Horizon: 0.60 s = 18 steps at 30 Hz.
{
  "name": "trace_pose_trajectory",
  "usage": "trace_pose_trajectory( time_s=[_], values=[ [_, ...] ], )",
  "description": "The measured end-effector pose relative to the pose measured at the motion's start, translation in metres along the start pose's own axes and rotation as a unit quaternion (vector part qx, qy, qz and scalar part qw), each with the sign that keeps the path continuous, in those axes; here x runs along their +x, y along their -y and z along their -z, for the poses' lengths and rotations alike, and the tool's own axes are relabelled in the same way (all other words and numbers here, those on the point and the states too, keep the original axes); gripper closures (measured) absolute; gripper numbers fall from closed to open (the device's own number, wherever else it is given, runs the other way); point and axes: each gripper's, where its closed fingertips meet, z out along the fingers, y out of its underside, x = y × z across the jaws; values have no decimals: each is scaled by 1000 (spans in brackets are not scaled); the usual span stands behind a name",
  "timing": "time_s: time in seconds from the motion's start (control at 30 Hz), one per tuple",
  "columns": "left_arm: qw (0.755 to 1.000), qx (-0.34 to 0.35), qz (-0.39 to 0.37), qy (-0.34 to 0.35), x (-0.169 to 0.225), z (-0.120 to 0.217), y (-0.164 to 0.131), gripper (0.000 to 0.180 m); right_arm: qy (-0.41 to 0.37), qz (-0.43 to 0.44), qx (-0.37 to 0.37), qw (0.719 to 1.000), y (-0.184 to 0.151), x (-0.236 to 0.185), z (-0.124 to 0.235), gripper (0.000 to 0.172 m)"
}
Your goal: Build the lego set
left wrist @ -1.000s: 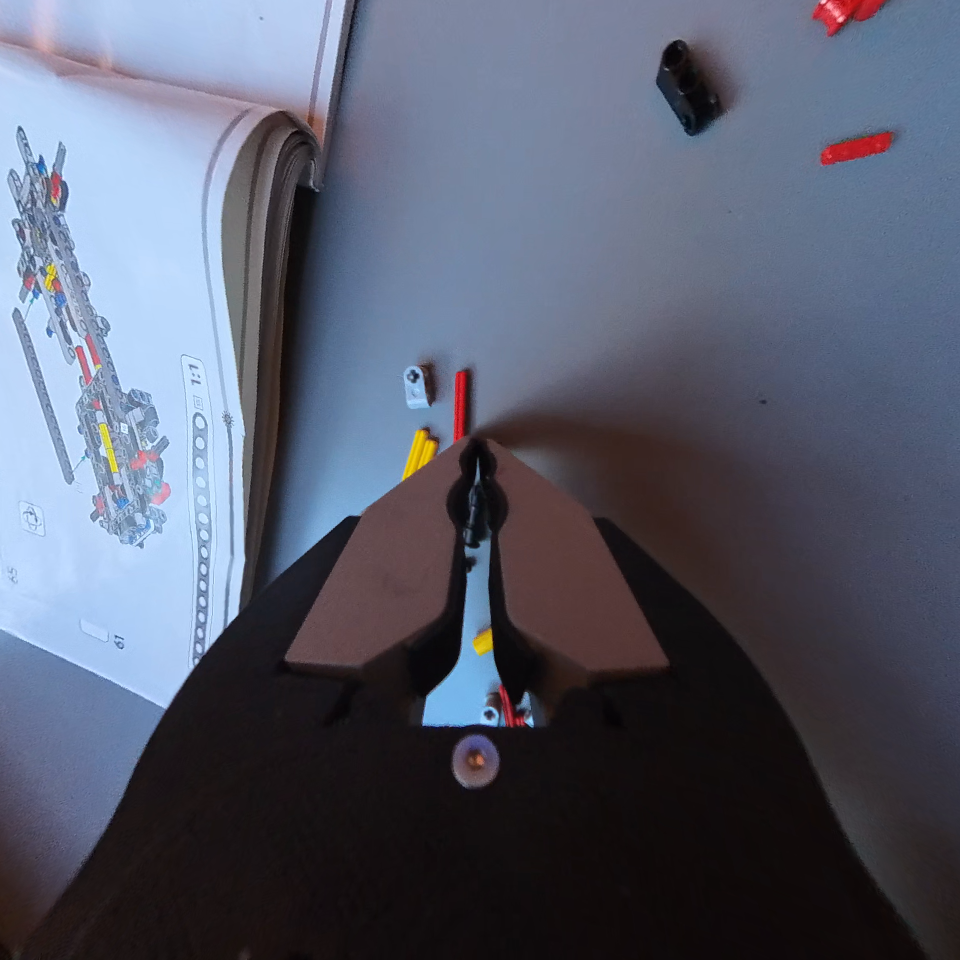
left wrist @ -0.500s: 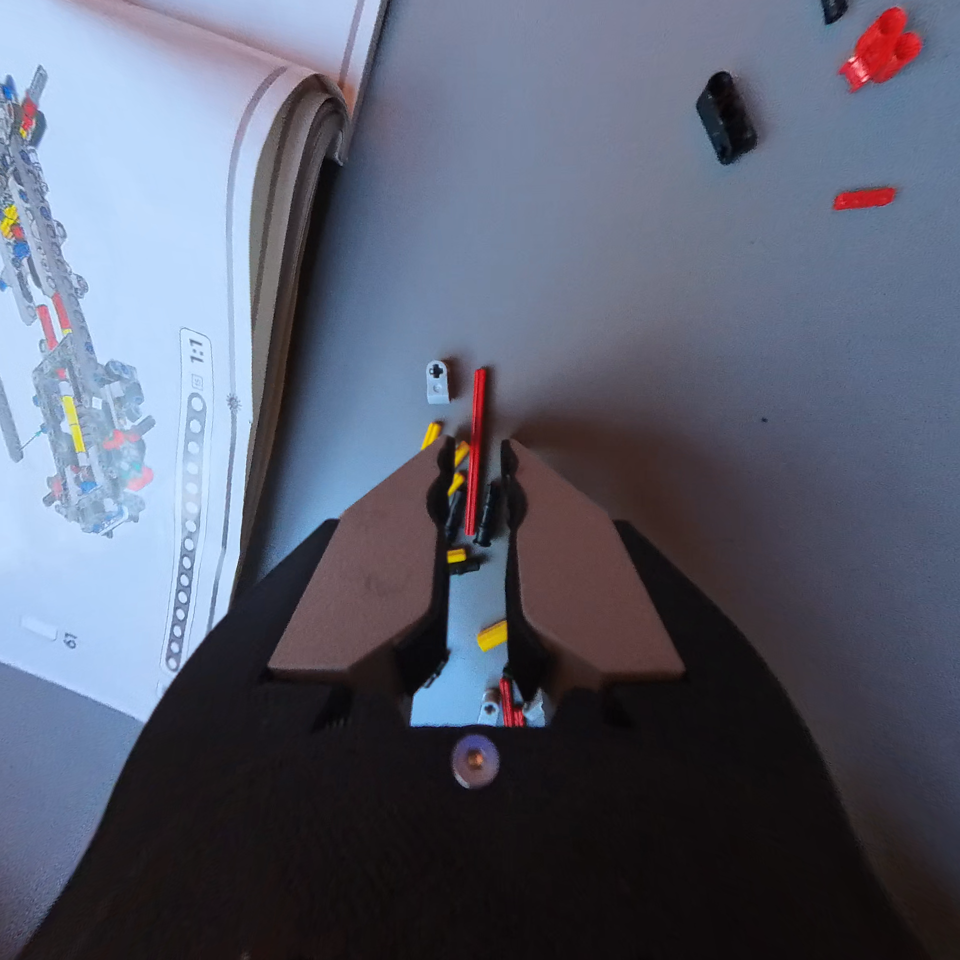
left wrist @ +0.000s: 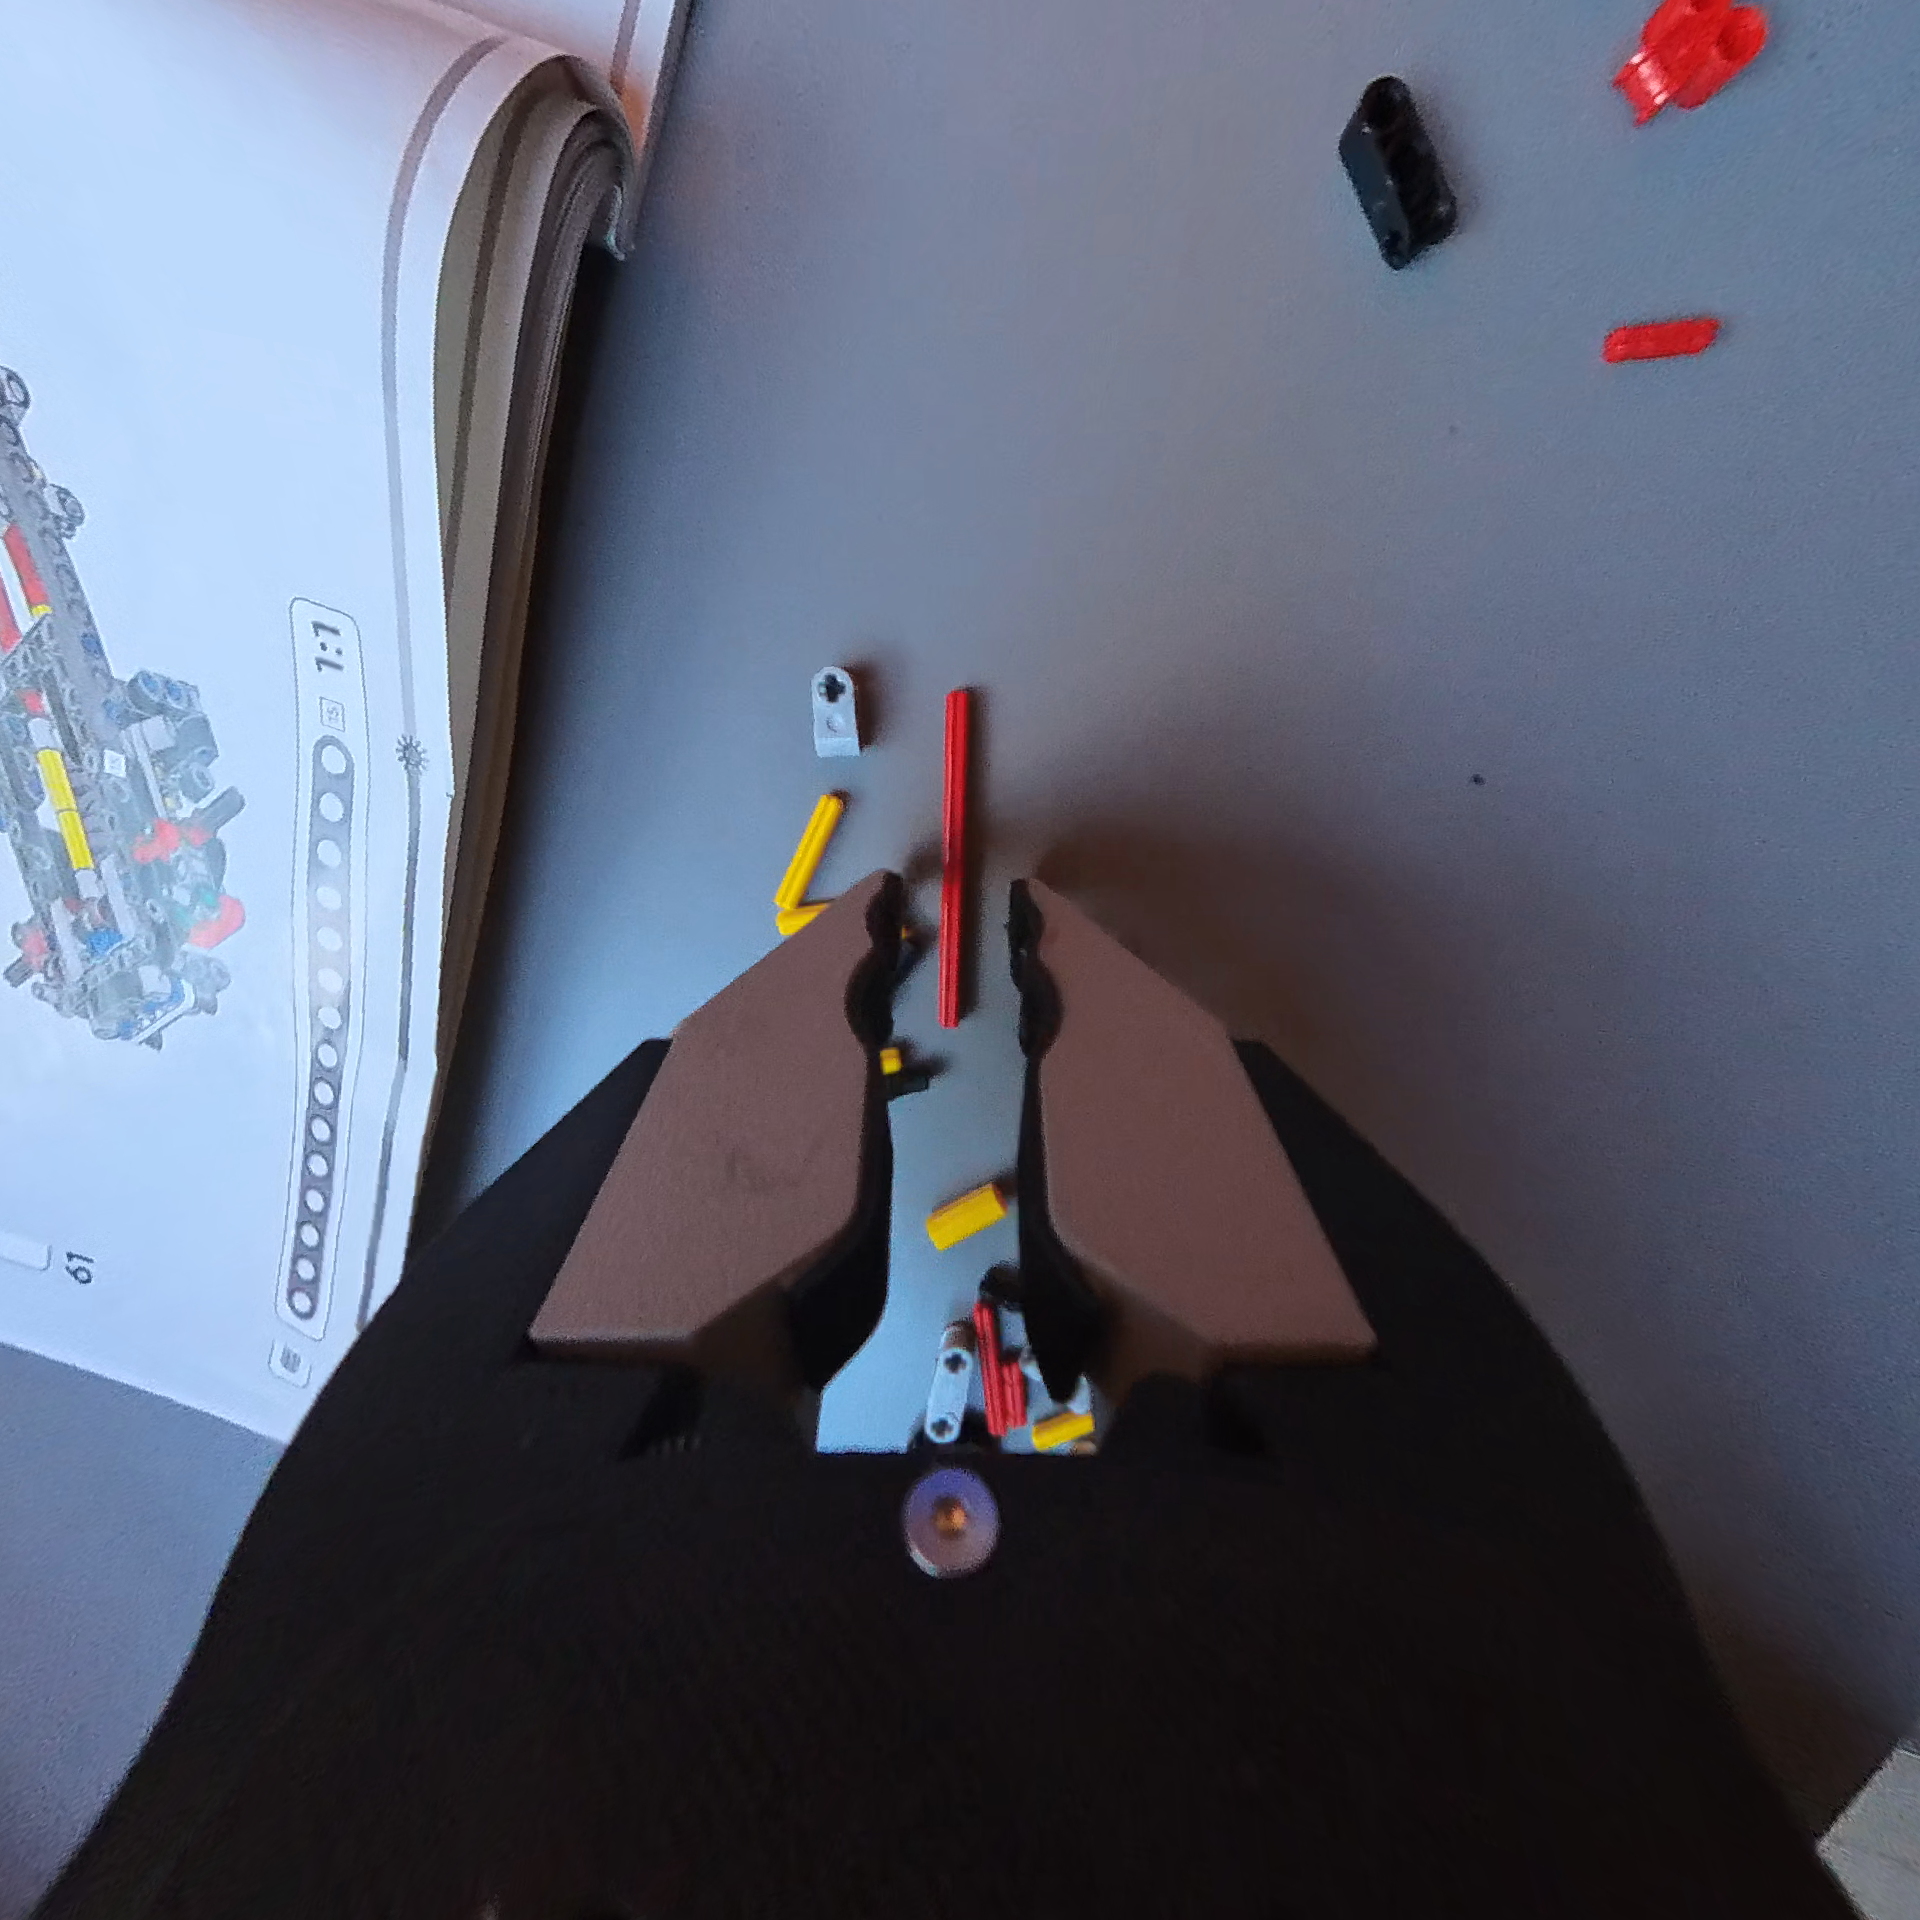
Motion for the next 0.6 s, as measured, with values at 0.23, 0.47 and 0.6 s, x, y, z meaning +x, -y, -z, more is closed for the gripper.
trace_pose_trajectory(
  time_s=[0.23, 0.47, 0.6],
  values=[
    [1000, 11, 9, -3, -4, -4, 5, 178, -10, 12, -9, 1000, -2, 1, -2, 158],
    [971, 213, 45, -97, 52, 27, 61, 180, -107, 135, -45, 984, -6, 12, -3, 157],
    [921, 307, 124, -204, 90, 47, 80, 180, -186, 273, -85, 940, -10, 17, -7, 157]
  ],
)
